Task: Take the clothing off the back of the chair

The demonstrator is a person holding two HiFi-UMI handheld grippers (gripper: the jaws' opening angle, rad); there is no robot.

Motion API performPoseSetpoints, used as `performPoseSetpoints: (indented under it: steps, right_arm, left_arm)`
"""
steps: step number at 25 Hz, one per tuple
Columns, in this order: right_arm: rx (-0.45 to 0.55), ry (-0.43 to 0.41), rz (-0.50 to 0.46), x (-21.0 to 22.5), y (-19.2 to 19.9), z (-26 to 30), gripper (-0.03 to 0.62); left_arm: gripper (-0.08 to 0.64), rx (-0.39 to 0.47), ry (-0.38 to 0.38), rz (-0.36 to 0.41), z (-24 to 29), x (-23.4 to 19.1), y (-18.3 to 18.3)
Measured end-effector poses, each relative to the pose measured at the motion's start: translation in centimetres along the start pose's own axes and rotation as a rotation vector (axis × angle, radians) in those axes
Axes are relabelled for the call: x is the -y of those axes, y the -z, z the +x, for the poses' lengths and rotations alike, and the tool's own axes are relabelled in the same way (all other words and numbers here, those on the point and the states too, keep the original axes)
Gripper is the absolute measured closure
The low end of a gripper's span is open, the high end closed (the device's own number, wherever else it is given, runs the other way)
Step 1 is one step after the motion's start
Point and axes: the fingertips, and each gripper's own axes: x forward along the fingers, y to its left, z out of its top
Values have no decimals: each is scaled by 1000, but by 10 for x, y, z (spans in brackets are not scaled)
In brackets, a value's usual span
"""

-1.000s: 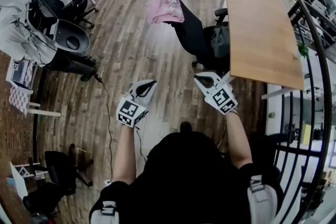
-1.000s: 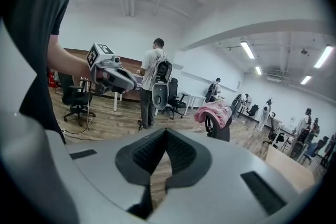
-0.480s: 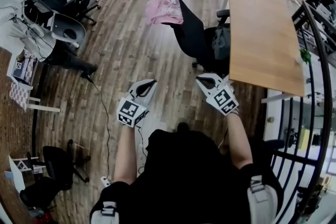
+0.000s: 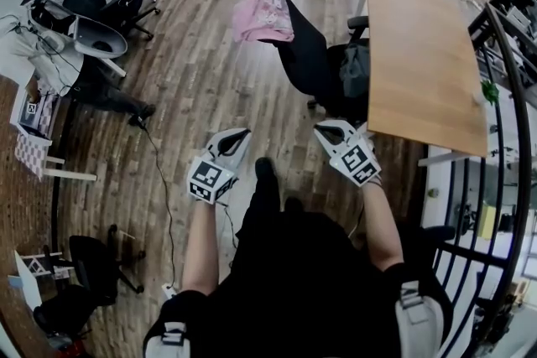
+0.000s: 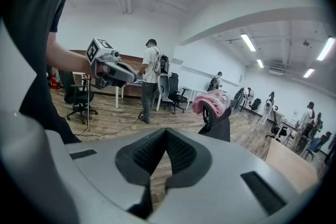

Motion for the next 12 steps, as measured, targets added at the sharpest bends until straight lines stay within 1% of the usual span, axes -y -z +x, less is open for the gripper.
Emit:
performPoseSetpoints:
  steps: [6,10,12]
  right_arm:
    - [-8,26,-6,20,-4,21,594]
    - [-23,45,15,40,-5,38,594]
    - [-31,52,16,50,-8,50,594]
  left_arm:
    - [557,0,23,-4,15,-30,0]
    - [557,11,33,-6,30,-57,2]
    - [557,20,35,-21,36,-73,2]
